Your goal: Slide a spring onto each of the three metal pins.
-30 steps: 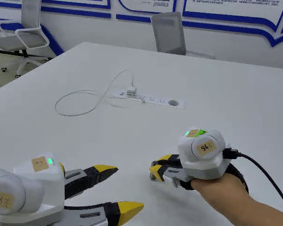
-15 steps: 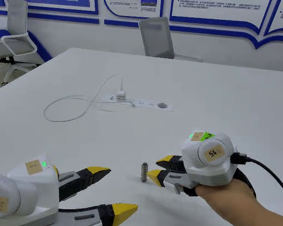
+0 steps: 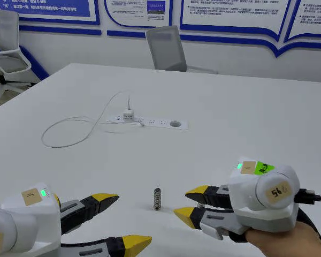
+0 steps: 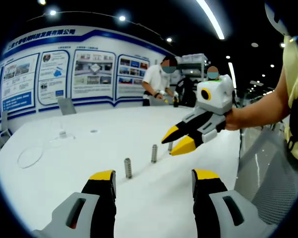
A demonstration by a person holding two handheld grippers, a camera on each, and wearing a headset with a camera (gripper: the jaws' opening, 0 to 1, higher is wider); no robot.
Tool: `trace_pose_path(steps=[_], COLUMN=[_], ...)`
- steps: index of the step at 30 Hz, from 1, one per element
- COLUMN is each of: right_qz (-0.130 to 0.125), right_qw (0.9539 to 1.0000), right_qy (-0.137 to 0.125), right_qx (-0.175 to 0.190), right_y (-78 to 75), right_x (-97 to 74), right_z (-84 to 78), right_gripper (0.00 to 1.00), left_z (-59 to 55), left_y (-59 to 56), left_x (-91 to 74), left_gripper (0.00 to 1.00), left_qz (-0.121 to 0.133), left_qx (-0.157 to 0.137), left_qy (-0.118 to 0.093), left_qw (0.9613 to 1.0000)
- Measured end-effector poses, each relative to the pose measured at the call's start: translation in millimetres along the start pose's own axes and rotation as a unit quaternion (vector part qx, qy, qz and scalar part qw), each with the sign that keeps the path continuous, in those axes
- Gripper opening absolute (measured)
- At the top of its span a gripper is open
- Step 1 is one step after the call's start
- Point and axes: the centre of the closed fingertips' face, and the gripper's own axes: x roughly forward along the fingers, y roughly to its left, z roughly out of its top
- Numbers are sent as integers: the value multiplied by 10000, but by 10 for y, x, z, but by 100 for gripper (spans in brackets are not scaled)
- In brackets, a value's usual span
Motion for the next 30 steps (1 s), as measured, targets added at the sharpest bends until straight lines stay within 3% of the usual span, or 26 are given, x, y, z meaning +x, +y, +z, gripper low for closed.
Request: trace_pose_path(steps=[12, 22, 30], right_qz=[-281, -688, -880], right_qw=[9995, 9971, 9954], right_qy=[-52, -152, -93], right_qx=[143, 274, 355], right_y=[-146, -434, -638], right_x=[-540, -916, -1159], right_z=[-230, -331, -531], right_gripper=[29, 33, 39], left_z=[32, 16, -27], left_y=[-60, -83, -84], left_x=[25, 19, 37], left_gripper=[65, 66, 67], left_qz=[-25, -16, -17], left_qx=[35, 99, 121], left_qy=[-33, 6, 65], left_qw=[10000, 9999, 9999])
